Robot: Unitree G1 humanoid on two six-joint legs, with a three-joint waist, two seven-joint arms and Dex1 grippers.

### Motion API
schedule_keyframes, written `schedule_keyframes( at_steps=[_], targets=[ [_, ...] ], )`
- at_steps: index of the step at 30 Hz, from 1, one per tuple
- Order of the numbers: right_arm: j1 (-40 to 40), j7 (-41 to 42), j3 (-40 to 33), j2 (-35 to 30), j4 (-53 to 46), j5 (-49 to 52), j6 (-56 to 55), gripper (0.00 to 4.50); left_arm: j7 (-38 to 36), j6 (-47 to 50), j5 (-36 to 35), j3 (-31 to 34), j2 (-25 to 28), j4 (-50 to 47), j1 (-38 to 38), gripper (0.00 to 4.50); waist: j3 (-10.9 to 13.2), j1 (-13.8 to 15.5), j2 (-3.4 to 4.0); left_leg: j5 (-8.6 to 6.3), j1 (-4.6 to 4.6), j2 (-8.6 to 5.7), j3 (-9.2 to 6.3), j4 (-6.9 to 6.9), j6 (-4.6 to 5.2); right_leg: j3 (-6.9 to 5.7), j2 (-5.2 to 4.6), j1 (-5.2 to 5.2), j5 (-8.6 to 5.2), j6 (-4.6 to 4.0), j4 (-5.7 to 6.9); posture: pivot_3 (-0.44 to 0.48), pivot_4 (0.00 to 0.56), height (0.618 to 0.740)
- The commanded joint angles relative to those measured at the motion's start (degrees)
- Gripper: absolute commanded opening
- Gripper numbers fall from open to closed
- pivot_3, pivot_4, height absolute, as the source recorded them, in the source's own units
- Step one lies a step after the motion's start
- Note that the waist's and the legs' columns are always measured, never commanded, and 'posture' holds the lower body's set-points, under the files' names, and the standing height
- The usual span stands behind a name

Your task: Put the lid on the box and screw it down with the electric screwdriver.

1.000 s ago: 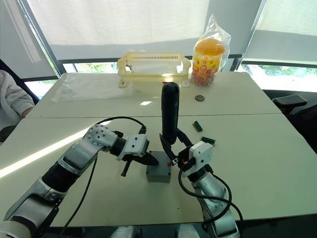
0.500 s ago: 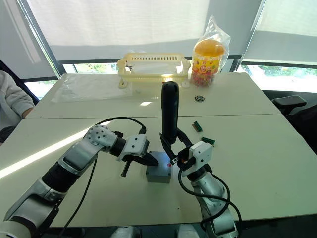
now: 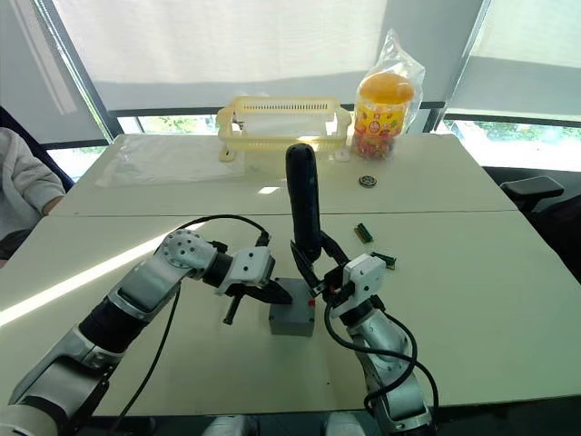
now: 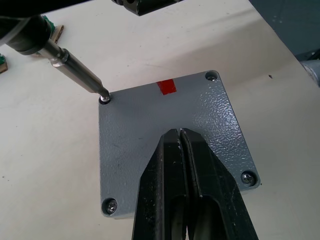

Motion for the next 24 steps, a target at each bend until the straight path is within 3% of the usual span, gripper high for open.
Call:
schedule_keyframes(
  at_steps=[1,14,24],
  targets=[
    [2.9,0.3,0.0,-0.5,8.0,-0.5,3.3,1.82,-0.4,1.3,3.1,-2.6,1.8,2.2,1.6,0.00,0.0,0.0,-0.01,0.00,0.00,0.00,0.00,-0.03,0.00,0.00,0.00,0.00,0.00,0.00,-0.02,0.000,0.150,0.740],
    [3.7,-2.4,-1.1,1.2,1.3,1.6,4.0,1.82,0.2,1.6,3.1,-2.6,1.8,2.0,2.2,0.00,0.0,0.1,0.04,0.00,-0.03,-0.02,0.00,-0.17,0.00,-0.02,-0.04,-0.07,-0.02,-0.03,-0.09,0.000,0.150,0.740],
    [4.0,-8.2,-1.9,1.3,-17.6,2.1,12.9,1.82,-0.1,0.8,3.3,-2.7,1.6,3.3,1.6,0.00,0.4,0.2,0.64,0.10,-0.38,-0.08,0.02,-0.20,0.17,-0.08,-0.09,-0.26,-0.02,-0.04,-0.09,0.000,0.150,0.740]
  ],
)
